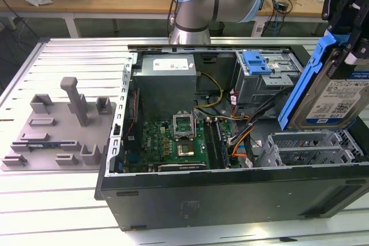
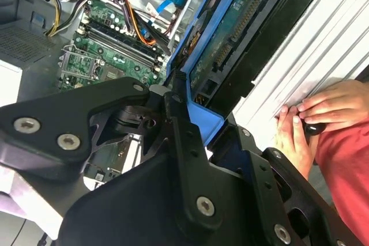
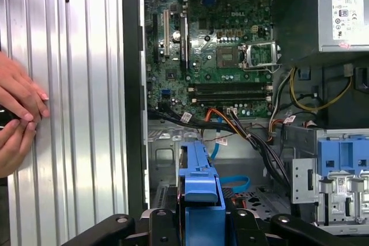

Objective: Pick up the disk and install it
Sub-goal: 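Insert the disk into the insertion slot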

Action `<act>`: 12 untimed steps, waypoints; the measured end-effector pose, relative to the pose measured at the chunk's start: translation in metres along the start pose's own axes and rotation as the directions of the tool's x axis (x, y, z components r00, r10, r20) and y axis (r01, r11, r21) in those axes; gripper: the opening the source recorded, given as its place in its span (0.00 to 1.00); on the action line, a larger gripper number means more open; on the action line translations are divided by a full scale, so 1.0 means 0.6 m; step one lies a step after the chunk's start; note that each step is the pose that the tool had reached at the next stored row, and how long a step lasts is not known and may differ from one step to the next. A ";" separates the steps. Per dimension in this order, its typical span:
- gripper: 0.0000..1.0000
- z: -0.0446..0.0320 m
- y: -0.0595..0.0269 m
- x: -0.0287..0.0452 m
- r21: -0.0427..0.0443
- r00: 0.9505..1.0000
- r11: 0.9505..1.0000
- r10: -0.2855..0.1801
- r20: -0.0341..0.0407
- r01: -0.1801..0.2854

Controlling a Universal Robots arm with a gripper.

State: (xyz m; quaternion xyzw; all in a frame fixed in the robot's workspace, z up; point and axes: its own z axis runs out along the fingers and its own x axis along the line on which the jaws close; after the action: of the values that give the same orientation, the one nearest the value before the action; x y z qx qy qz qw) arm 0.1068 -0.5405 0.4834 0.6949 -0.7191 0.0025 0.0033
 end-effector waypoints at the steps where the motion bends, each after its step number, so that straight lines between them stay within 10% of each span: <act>1: 0.37 0.001 0.000 -0.001 0.000 1.000 1.000 -0.001 0.000 0.001; 12: 0.37 0.006 0.000 -0.002 0.003 1.000 1.000 -0.028 0.000 0.028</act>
State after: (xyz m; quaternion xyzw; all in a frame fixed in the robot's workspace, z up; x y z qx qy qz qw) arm 0.1068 -0.5391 0.4795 0.7049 -0.7093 0.0036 0.0022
